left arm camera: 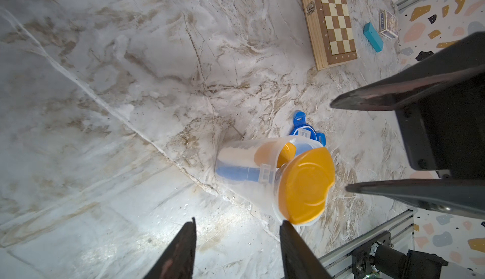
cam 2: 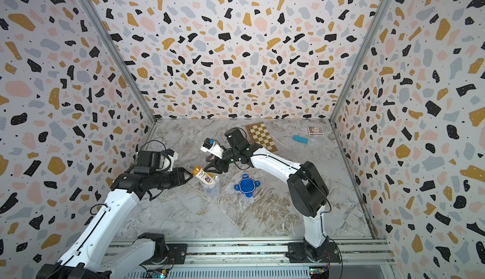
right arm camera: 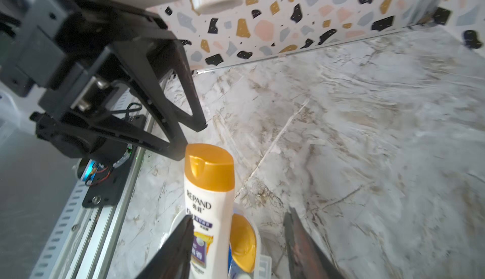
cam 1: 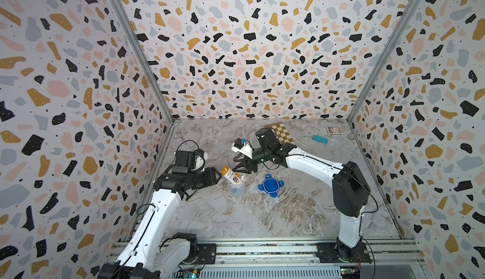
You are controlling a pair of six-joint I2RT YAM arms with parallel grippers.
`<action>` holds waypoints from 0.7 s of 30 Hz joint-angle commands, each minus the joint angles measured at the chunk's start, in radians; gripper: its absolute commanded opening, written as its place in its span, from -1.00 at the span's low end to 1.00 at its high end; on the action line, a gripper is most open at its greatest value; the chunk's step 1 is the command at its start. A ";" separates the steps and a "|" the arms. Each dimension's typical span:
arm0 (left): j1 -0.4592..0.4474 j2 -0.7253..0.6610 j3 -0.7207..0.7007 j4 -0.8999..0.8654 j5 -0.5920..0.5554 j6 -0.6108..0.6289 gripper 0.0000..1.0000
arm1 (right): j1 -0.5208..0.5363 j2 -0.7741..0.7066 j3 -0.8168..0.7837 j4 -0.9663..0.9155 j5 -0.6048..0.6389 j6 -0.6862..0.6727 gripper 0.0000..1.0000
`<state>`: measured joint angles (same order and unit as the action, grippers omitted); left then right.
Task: Pack away toiletry kits
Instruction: Adjust the toiletry item in the container.
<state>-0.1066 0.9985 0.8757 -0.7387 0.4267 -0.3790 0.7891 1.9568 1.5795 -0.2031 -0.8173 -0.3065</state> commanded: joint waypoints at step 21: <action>0.002 0.063 -0.015 0.073 0.075 -0.019 0.03 | 0.019 0.126 0.208 -0.211 -0.283 -0.268 -0.62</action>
<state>-0.1055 1.0679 0.8600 -0.7006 0.4854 -0.3958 0.8047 2.1094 1.7557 -0.3885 -1.0801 -0.5613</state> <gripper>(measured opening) 0.515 0.254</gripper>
